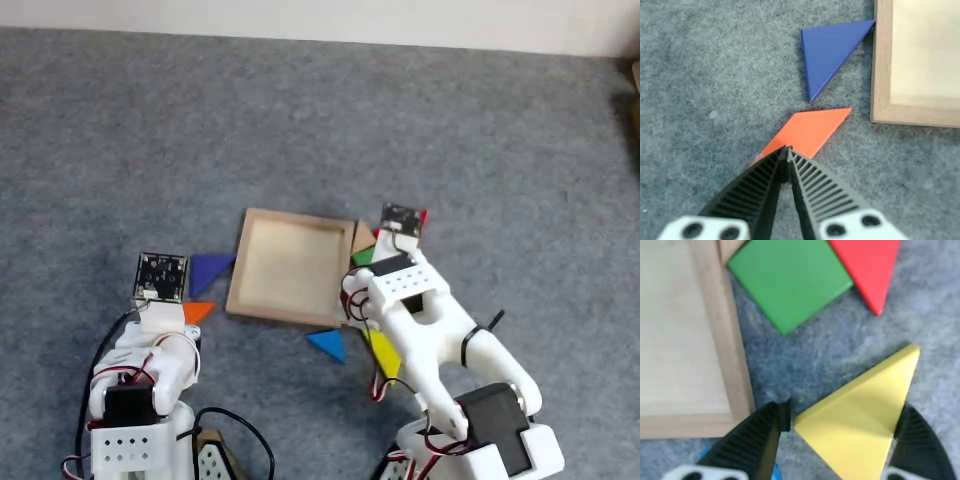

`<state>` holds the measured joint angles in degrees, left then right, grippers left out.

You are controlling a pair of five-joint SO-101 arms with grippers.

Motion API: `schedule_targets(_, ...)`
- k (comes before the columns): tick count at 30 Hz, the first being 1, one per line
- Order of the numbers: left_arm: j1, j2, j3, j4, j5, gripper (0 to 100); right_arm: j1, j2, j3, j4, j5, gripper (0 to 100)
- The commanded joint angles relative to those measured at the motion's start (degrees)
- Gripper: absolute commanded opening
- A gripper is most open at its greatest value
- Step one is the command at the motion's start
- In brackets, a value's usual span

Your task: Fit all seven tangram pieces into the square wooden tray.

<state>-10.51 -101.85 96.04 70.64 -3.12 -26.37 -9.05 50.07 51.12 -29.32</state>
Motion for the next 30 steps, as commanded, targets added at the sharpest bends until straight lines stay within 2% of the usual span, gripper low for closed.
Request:
schedule_targets(1,0.48,-2.51,1.10,0.09,-0.44,0,1.10,0.13,1.27,0.22,1.05,30.0)
schedule_targets(5,0.48,-2.51,1.10,0.09,-0.44,0,1.10,0.13,1.36,0.31,3.87,30.0)
schedule_targets(30,0.48,-2.51,1.10,0.09,-0.44,0,-0.57,-0.31,2.59,3.56,4.13,30.0)
